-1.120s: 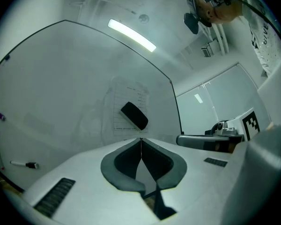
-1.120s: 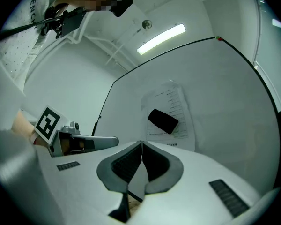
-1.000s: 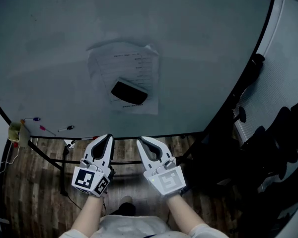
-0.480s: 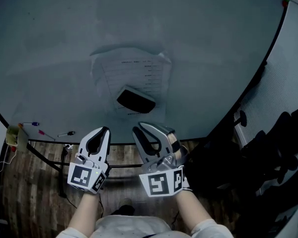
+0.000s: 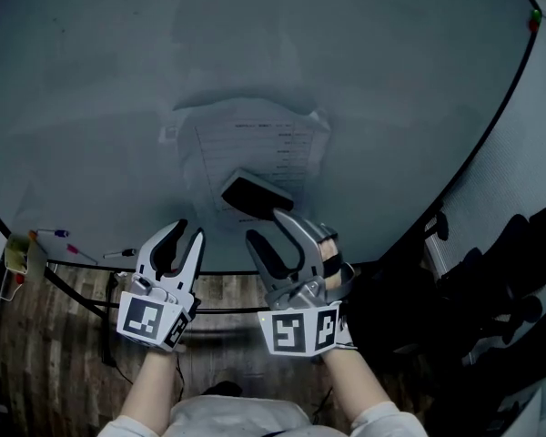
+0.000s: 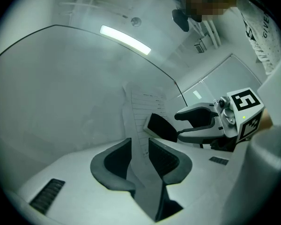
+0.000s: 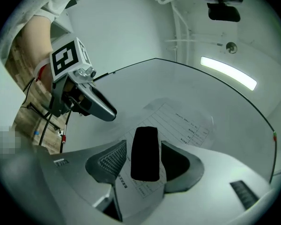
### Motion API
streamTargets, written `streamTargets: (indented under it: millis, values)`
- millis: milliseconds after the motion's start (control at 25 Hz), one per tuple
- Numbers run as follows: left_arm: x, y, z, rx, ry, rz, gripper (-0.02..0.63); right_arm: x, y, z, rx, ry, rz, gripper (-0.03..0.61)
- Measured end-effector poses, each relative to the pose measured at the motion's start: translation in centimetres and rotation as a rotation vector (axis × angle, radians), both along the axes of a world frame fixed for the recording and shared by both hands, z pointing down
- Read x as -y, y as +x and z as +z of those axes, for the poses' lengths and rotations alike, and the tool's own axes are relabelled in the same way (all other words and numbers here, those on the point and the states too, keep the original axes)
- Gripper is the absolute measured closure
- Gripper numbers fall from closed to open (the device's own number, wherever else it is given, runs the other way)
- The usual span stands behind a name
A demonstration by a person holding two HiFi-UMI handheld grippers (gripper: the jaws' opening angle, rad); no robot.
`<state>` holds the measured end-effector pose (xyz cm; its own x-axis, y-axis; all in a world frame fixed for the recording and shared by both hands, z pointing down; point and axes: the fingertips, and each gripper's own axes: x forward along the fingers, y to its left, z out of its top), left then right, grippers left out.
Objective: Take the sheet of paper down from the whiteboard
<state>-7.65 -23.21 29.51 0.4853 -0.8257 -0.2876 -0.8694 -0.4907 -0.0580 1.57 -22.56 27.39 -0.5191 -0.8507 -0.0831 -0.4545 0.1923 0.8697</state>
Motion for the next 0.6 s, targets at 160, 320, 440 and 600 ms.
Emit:
streamTargets:
  millis: [160, 320, 440, 600]
  values:
    - [1.2, 0.0, -0.4, 0.019, 0.0, -0.008, 0.479, 1.1, 0.1, -0.4, -0.032, 0.027, 0.047, 0.33]
    - [2.7, -0.3, -0.1, 0.014, -0.026, -0.022, 0.448, 2.1, -0.2, -0.4, -0.059, 0.024, 0.076, 0.314]
    - [3.4, -0.3, -0.1, 0.032, -0.029, -0.02, 0.446, 3.1, -0.2, -0.3, -0.069, 0.005, 0.095, 0.307]
    - [3.9, 0.1, 0.0, 0.041, -0.025, -0.008, 0.446, 4.2, -0.3, 0.2, -0.112, -0.013, 0.124, 0.299]
